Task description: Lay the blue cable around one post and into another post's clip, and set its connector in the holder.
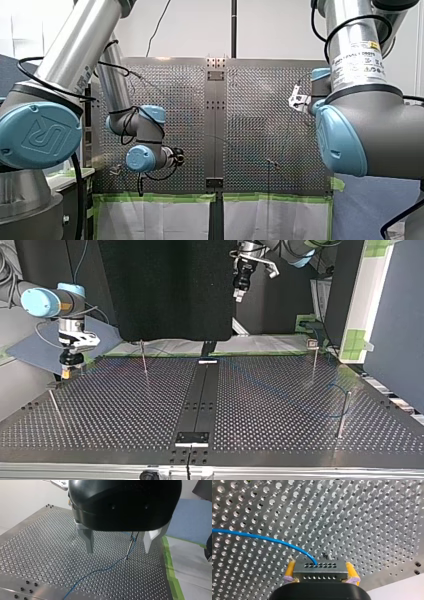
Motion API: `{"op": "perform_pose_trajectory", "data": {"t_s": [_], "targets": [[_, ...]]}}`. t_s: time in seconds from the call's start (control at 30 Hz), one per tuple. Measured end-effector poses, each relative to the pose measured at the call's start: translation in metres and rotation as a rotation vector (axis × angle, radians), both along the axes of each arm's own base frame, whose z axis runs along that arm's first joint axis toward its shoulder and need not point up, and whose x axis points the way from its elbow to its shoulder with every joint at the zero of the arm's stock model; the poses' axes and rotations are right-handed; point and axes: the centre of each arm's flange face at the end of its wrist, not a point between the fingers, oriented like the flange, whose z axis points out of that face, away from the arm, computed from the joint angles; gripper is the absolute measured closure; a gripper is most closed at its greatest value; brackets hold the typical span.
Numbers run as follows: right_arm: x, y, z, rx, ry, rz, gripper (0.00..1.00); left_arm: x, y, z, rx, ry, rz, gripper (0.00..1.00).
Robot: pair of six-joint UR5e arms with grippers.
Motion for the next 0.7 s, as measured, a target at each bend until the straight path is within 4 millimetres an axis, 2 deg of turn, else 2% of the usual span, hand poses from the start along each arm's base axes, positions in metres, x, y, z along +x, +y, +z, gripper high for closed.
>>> {"op": "perform_pose_trajectory", "data": {"t_s": [0.23, 0.57, 0.7], "targets": [[-0.003, 0.001, 0.007, 0.007, 0.008, -0.006, 1.00, 0.001, 0.002, -0.001, 0.007, 0.004, 0.005, 0.00], [-0.007, 0.005, 0.041, -0.030, 0.007, -0.010, 1.00, 0.002, 0.003, -0.001, 0.010, 0.006, 0.008, 0.00], [-0.010, 0.006, 0.046, -0.033, 0.007, -0.014, 1.00, 0.002, 0.003, -0.001, 0.012, 0.008, 0.008, 0.00]]}}
